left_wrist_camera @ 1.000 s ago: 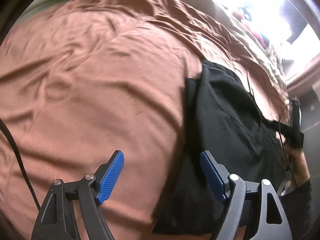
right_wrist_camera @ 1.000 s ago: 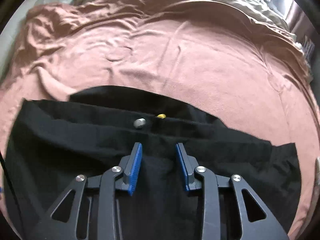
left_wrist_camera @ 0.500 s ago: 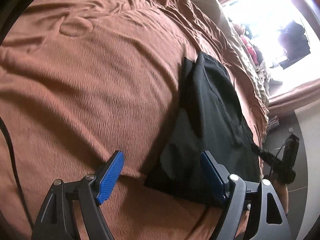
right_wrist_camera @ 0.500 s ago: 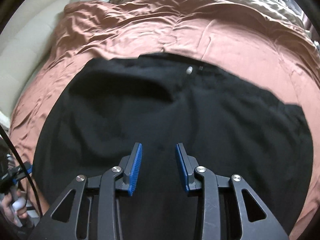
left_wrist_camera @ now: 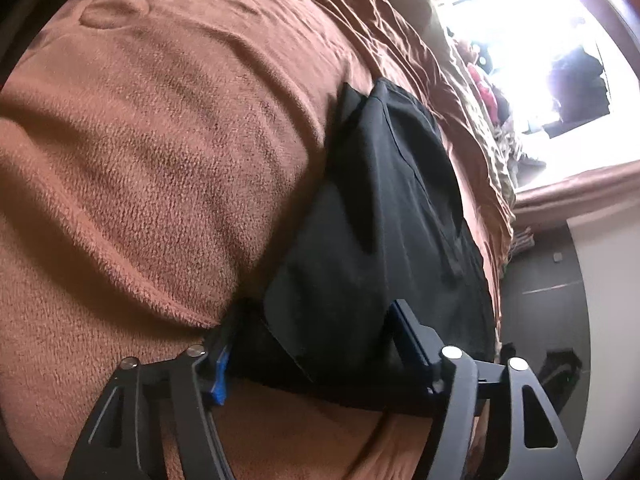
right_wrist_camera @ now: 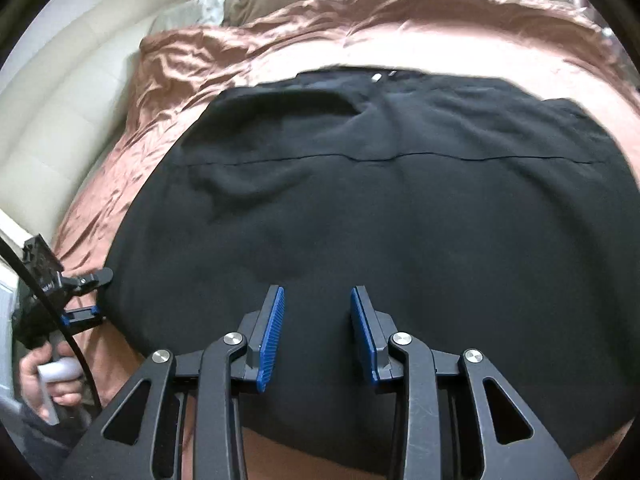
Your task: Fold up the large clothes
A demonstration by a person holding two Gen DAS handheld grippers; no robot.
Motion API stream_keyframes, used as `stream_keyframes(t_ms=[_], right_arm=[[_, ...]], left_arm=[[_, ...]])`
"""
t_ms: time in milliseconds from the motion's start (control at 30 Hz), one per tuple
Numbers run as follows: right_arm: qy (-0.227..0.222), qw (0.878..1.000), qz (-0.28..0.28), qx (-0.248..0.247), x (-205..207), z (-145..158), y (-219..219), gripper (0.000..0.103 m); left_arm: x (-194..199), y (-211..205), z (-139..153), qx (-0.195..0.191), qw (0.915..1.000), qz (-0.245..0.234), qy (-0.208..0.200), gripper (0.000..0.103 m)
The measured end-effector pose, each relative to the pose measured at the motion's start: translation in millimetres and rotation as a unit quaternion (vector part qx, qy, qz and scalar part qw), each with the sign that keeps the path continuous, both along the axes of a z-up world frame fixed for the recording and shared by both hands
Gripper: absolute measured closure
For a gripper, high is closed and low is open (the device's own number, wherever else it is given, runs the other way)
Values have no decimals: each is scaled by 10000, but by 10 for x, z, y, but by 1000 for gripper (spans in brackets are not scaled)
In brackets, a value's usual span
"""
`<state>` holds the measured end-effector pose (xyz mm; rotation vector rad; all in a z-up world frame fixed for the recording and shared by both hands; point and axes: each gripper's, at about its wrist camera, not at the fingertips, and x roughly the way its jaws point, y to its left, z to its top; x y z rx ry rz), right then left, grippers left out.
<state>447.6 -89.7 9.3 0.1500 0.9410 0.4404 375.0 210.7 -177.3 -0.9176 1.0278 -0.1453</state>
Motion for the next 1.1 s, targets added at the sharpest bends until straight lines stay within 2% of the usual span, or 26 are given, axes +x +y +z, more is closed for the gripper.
stream_keyframes(t_ms=[33,67,133,233,400,533,800,1100], right_arm=[[-204,9996,-120,-128,-81,19,2,81],[-379,9988,-240,-204,-177,40,-12,83],[-454,9984,-336,-95,-279,51,-24,83],[-520,9980,-307,-165,-432,17,64,85],[-570,9969,-298,-459,-552,-130,146,85],[-118,9982,-420,-404,-433,-429,132,85],[-161,9978,-345,-547,-304,-283,244,85],[81,9973,-433,-592,287,-284,272,85]], left_arm=[[-5,4,-5,-17,10000,16,21,47],[-14,10,-5,6,10000,47,53,50],[-59,29,8,25,9999,112,61,67],[-94,50,37,-26,9999,168,-4,74],[-134,30,64,-47,9997,237,-29,77],[-175,23,129,-47,9997,230,-119,77],[-198,22,161,-39,9995,275,-153,77],[-179,-11,166,-64,9994,342,-62,78]])
